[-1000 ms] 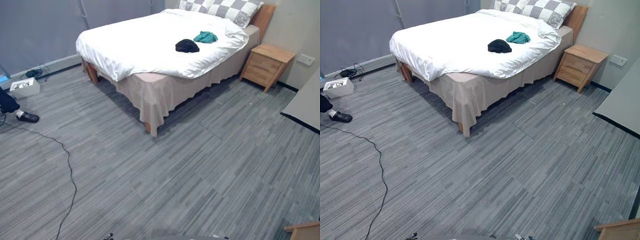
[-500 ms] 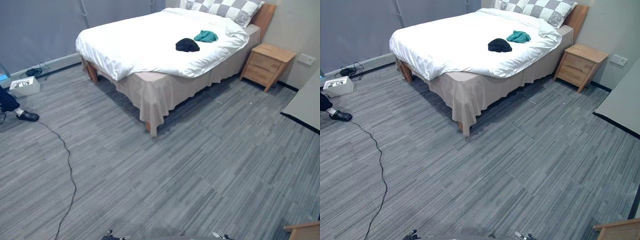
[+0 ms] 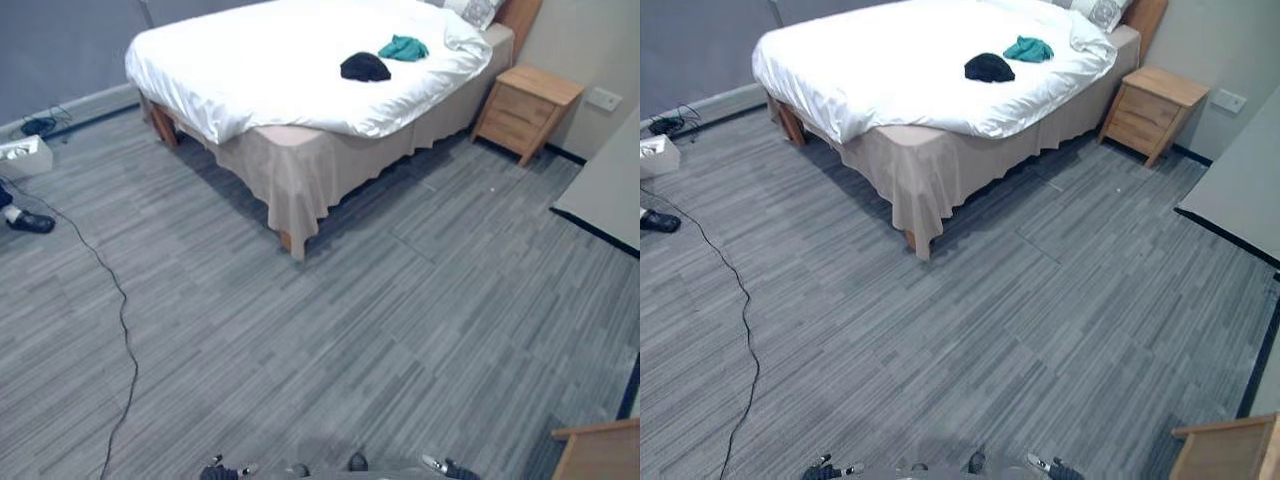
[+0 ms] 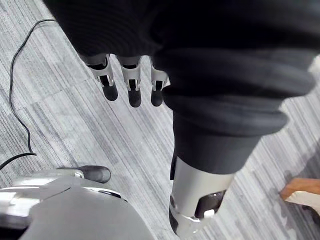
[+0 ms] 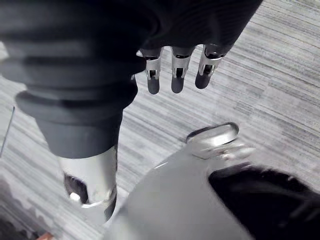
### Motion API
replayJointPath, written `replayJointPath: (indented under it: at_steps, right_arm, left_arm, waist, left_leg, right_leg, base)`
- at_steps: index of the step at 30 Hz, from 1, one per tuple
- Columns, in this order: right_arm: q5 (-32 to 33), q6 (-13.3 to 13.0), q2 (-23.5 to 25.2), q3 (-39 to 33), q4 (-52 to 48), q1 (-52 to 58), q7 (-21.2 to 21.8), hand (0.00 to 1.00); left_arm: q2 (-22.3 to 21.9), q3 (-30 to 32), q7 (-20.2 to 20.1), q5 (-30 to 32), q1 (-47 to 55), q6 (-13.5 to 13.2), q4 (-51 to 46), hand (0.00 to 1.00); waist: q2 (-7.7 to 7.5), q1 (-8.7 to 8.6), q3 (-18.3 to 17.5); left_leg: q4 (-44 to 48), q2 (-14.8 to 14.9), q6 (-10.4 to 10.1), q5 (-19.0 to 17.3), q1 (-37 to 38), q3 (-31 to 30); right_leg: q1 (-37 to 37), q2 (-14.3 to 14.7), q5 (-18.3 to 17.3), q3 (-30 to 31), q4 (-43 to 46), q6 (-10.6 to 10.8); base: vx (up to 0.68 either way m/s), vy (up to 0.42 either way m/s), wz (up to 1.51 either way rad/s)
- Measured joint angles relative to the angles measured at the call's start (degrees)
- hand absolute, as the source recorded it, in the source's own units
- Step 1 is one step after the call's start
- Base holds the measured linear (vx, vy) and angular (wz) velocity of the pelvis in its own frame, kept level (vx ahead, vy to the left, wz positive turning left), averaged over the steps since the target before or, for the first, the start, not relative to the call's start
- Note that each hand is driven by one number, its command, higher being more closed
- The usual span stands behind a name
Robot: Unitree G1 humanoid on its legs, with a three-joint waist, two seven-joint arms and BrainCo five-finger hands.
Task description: Tidy the bed and pick cloth on bed and put in laundry
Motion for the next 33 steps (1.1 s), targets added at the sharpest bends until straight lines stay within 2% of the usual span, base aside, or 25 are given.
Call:
replayJointPath:
  at_steps: [3, 5, 6, 7, 8, 9, 10, 11, 12, 13, 14, 15, 16, 17, 19, 21, 22, 23, 24, 25, 27, 29, 30, 31, 33]
  right_arm:
    - [1.30, -0.01, 0.48, -2.39, -0.20, 0.64, -1.02, 0.00]
    - [2.55, -0.42, 0.35, -4.53, -0.42, 0.22, -1.42, 0.00]
    - [3.20, -0.49, 0.29, -4.71, -0.39, 0.30, -1.75, 0.00]
    - [3.89, -0.75, 0.76, -6.09, -0.37, 0.92, -2.34, 0.00]
    - [3.95, -0.97, 0.87, -6.43, -0.37, 1.27, -2.42, 0.00]
    - [3.92, -1.31, 0.32, -6.94, -0.46, 1.41, -2.46, 0.00]
    - [3.88, -1.51, 0.01, -7.39, -0.62, 1.87, -2.48, 0.00]
    - [3.72, -1.52, 0.01, -8.63, -0.78, 2.28, -2.53, 0.00]
    - [3.44, -1.42, 0.10, -9.60, -0.26, 1.48, -2.61, 0.00]
    - [2.88, -1.43, 0.13, -10.27, -0.25, 1.21, -2.56, 0.00]
    - [1.32, -1.47, 0.06, -10.77, -0.21, 1.16, -2.50, 0.00]
    - [0.07, -1.69, -0.20, -10.63, 0.25, 1.08, -2.50, 0.00]
    - [-0.72, -1.75, -0.47, -10.30, 0.72, 0.80, -2.50, 0.00]
    - [-2.19, -1.84, -1.15, -8.98, 2.54, -0.29, -2.51, 0.00]
    - [-3.48, -2.35, -1.76, -6.57, 4.75, -1.71, -2.33, 0.00]
    - [-4.24, -3.46, -2.56, -5.70, 4.63, -3.96, -1.95, 0.00]
    - [-4.69, -3.69, -2.66, -5.68, 4.64, -4.61, -1.83, 0.00]
    - [-5.28, -3.91, -2.72, -5.35, 4.43, -5.23, -1.49, 0.00]
    - [-5.31, -3.89, -2.72, -5.29, 3.99, -5.41, -0.92, 0.00]
    - [-5.30, -3.84, -2.74, -5.24, 3.95, -5.59, -0.80, 0.00]
    - [-5.22, -3.73, -2.36, -5.19, 3.55, -5.10, -0.80, 0.00]
    - [-5.37, -3.61, -2.44, -3.79, 3.50, -4.58, -0.83, 0.00]
    - [-5.64, -3.59, -2.44, -3.29, 3.49, -4.77, -0.82, 0.00]
    - [-7.71, -3.53, -2.13, -3.18, 3.69, -6.81, -0.62, 0.00]
    - [-8.07, -3.69, -1.29, -3.34, 3.96, -8.35, -0.32, 0.00]
  left_arm:
    - [-0.82, 1.24, -0.65, 0.11, 0.07, -0.30, -0.49, 0.00]
    - [-1.92, 2.06, -1.16, 0.16, -0.75, -0.23, -0.60, 0.00]
    - [-2.05, 2.12, -1.15, 0.15, -0.94, -0.17, -0.59, 0.00]
    - [-2.29, 2.60, -1.09, 0.16, -1.18, 0.09, -0.57, 0.00]
    - [-2.53, 3.39, -1.10, 0.16, -1.32, 0.16, -0.55, 0.00]
    - [-3.79, 4.30, -1.06, 0.22, -1.88, 0.16, -0.53, 0.00]
    - [-4.51, 4.46, -1.12, 0.27, -2.21, 0.16, -0.52, 0.00]
    - [-5.32, 4.64, -1.23, 0.35, -2.42, 0.06, -0.32, 0.00]
    - [-6.86, 4.94, -1.68, 0.53, -3.50, -0.30, -0.51, 0.00]
    - [-7.69, 5.85, -2.17, 0.11, -3.75, -0.39, -0.73, 0.00]
    - [-7.83, 6.02, -2.73, 0.07, -3.79, -0.61, -0.85, 0.00]
    - [-7.58, 5.73, -2.96, 0.00, -3.79, -0.78, -0.69, 0.00]
    - [-7.43, 5.54, -3.29, -0.08, -3.79, -0.87, -0.81, 0.00]
    - [-7.01, 5.44, -3.72, -0.35, -3.81, -0.92, -1.56, 0.00]
    - [-6.49, 5.13, -3.86, -0.43, -3.76, -1.72, -2.89, 0.00]
    - [-6.62, 3.92, -4.65, -1.00, -3.74, -3.10, -4.32, 0.00]
    - [-6.74, 3.92, -4.71, -1.14, -3.66, -3.37, -4.39, 0.00]
    - [-6.84, 3.96, -4.61, -1.79, -3.36, -4.07, -4.54, 0.00]
    - [-6.98, 3.92, -4.49, -2.41, -3.29, -4.36, -4.65, 0.00]
    - [-6.98, 3.91, -4.36, -2.50, -3.20, -4.42, -4.82, 0.00]
    - [-6.95, 4.00, -3.59, -2.53, -3.20, -4.30, -4.82, 0.00]
    - [-6.87, 4.28, -3.52, -2.95, -3.42, -3.80, -4.87, 0.00]
    - [-6.81, 4.39, -3.33, -3.14, -3.53, -3.43, -4.84, 0.00]
    - [-6.76, 4.95, -2.45, -3.18, -3.79, -2.42, -4.43, 0.00]
    - [-6.43, 5.52, -2.26, -3.14, -3.87, -1.81, -4.31, 0.00]
  waist:
    - [0.76, -0.06, -0.02]
    - [2.90, 0.21, 1.01]
    - [3.24, 0.28, 1.32]
    - [3.54, 0.31, 1.68]
    - [3.66, 0.29, 1.79]
    - [5.02, 0.12, 2.20]
    - [5.90, -0.31, 1.79]
    - [6.89, -1.11, 0.45]
    - [6.88, -1.11, 0.46]
    - [7.04, -1.13, 0.42]
    - [7.28, -1.21, 0.26]
    - [7.27, -1.41, 0.48]
    - [7.43, -1.46, 0.56]
    - [7.00, -1.33, 0.87]
    - [5.59, -0.75, 1.44]
    - [5.95, 0.87, 1.69]
    - [6.02, 1.01, 1.76]
    - [6.27, 1.40, 1.86]
    - [6.49, 2.05, 1.93]
    - [6.48, 2.16, 1.93]
    - [6.29, 1.92, 2.00]
    - [5.55, 1.84, 1.79]
    - [5.16, 1.84, 1.51]
    - [4.90, 1.89, 1.48]
    - [3.67, 1.59, 1.88]
  left_leg:
    - [0.11, 1.57, -1.01, -1.32, 1.45, -0.67]
    - [2.09, 5.54, -3.20, -4.18, 0.97, 0.21]
    - [2.80, 6.48, -4.05, -5.16, 1.13, 0.54]
    - [4.12, 8.61, -6.43, -8.35, 2.81, 1.94]
    - [4.09, 9.26, -7.16, -9.40, 4.29, 2.29]
    - [3.38, 11.33, -6.11, -10.98, 6.82, 2.93]
    - [2.57, 12.76, -4.47, -11.73, 8.20, 3.39]
    - [2.76, 13.49, 0.14, -10.47, 9.54, 2.85]
    - [10.32, 15.28, -2.30, -5.67, 6.92, 2.64]
    - [14.60, 16.39, -3.31, -3.13, 5.13, 1.78]
    - [23.17, 18.19, -3.88, 2.58, 2.62, -0.19]
    - [34.66, 20.24, -5.15, 5.50, -1.54, -2.30]
    - [40.17, 21.09, -5.41, 4.93, -3.85, -2.93]
    - [47.22, 21.05, -6.27, 2.71, -7.16, -2.80]
    - [47.22, 18.78, -6.17, 0.17, -11.00, -0.68]
    - [35.72, 12.52, -5.34, -1.58, -17.60, 1.96]
    - [31.00, 10.94, -5.42, -1.41, -18.86, 2.87]
    - [19.00, 8.62, -6.14, 0.24, -19.62, 6.77]
    - [8.73, 7.76, -5.13, 4.04, -19.63, 13.84]
    - [5.64, 7.73, -4.53, 6.03, -19.57, 18.21]
    - [0.28, 7.25, -1.86, 8.20, -18.93, 31.73]
    - [-1.35, 4.62, 4.31, 10.95, -18.28, 34.49]
    - [-0.95, 3.49, 6.02, 10.21, -17.99, 34.17]
    - [-1.25, 1.22, 9.78, 9.26, -16.96, 33.24]
    - [-1.03, -0.88, 11.59, 8.55, -15.29, 31.15]
  right_leg:
    - [2.26, -3.35, 0.71, -2.64, -16.37, -0.82]
    - [2.31, -3.18, 5.99, -4.87, -33.41, -1.77]
    - [2.31, -3.25, 7.66, -5.20, -36.55, -1.25]
    - [2.86, -4.17, 9.96, -4.92, -40.78, -0.33]
    - [3.24, -4.63, 11.46, -5.74, -40.38, 0.14]
    - [3.07, -3.37, 14.23, -7.46, -36.45, -0.39]
    - [2.41, -2.59, 13.90, -8.49, -33.32, -0.32]
    - [0.58, -1.63, 11.41, -9.55, -28.20, -3.55]
    - [0.39, -0.67, 8.89, -9.55, -25.23, -6.03]
    - [1.32, 0.19, 7.88, -9.55, -24.95, -6.74]
    - [3.71, 2.12, 5.79, -9.53, -25.19, -7.94]
    - [7.37, 4.32, 4.53, -9.70, -26.95, -8.83]
    - [9.76, 5.39, 4.27, -9.69, -28.52, -9.08]
    - [14.96, 6.72, 4.21, -9.63, -32.04, -9.48]
    - [22.25, 7.35, 4.49, -9.51, -37.15, -9.92]
    - [27.28, 7.57, 3.37, -8.17, -41.93, -9.32]
    - [27.64, 7.46, 3.11, -8.01, -42.33, -9.28]
    - [29.16, 7.39, 2.57, -7.78, -43.47, -9.43]
    - [31.29, 7.74, 2.27, -8.32, -45.05, -9.33]
    - [32.49, 7.94, 1.94, -8.70, -45.99, -8.86]
    - [37.28, 8.40, 0.15, -11.33, -48.61, -6.80]
    - [40.55, 7.38, -3.29, -13.76, -48.34, -4.90]
    - [39.99, 6.25, -4.24, -14.43, -46.28, -3.93]
    - [32.33, 1.84, -7.64, -14.33, -27.07, 1.82]
    - [25.74, -2.49, -7.13, -12.63, -10.34, 4.85]
  base:
    - [0.18, -0.100, 0.11]
    - [0.32, -0.206, -0.27]
    - [0.41, -0.358, -0.50]
    - [0.40, -0.379, -0.41]
    - [0.56, -0.509, -0.47]
    - [0.35, -0.295, -0.19]
    - [0.55, -0.418, -0.07]
    - [0.56, -0.417, -0.04]
    - [0.67, -0.515, -0.15]
    - [0.57, -0.448, -0.39]
    - [0.56, -0.392, -0.36]
    - [0.56, -0.357, -0.28]
    - [0.55, -0.303, -0.08]
    - [0.53, -0.255, 0.03]
    - [0.48, -0.197, 0.01]
    - [0.43, -0.090, -0.22]
    - [0.38, -0.005, -0.32]
    - [0.32, 0.046, -0.22]
    - [0.36, 0.066, -0.12]
    - [0.41, 0.108, 0.19]
    - [0.47, 0.153, 0.67]
    - [0.50, 0.172, 0.78]
    - [0.50, 0.211, 0.49]
    - [0.50, 0.226, 0.44]
    - [0.46, 0.217, 0.70]
